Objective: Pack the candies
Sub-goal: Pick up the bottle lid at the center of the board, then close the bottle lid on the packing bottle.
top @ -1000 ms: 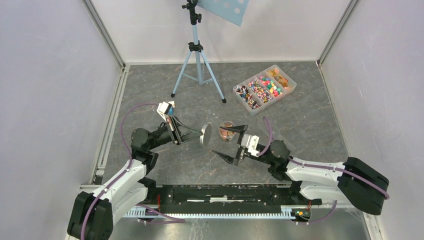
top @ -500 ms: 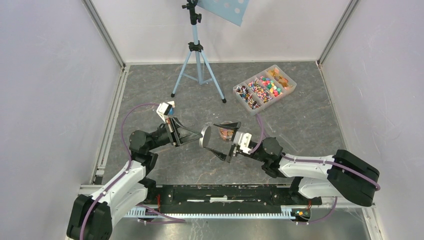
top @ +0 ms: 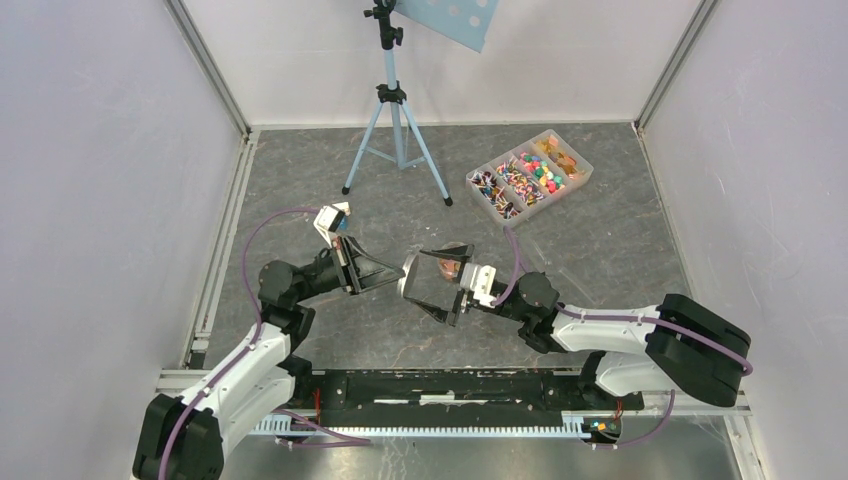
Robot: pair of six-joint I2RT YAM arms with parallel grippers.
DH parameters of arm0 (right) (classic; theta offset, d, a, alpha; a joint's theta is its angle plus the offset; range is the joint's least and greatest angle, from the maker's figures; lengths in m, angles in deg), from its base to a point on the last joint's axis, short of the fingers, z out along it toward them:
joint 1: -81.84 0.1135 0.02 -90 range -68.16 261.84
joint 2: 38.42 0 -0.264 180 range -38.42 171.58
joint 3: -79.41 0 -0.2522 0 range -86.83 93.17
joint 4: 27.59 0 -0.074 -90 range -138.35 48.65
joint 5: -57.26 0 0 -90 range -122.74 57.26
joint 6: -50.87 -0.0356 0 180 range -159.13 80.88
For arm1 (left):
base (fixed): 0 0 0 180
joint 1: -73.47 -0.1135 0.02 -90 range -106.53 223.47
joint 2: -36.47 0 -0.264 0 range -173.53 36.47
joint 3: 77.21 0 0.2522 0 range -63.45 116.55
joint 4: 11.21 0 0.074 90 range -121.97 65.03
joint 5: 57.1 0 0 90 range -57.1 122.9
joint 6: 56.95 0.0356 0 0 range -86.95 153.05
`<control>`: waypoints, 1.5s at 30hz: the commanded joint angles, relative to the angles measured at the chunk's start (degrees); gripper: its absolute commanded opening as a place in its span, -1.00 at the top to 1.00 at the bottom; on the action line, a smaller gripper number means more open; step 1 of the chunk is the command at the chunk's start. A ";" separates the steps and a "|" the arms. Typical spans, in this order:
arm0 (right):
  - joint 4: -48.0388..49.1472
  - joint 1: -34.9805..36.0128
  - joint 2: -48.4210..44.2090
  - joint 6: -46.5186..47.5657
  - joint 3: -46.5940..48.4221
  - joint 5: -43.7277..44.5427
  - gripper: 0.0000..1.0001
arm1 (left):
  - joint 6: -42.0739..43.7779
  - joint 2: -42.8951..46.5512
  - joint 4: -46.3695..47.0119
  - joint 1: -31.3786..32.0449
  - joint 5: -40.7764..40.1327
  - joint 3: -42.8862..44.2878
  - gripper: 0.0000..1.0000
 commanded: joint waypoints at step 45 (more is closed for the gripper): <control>-40.26 -5.07 -6.43 -3.37 11.36 20.75 -0.71 | 53.72 4.93 -71.82 0.29 -22.15 21.69 -1.00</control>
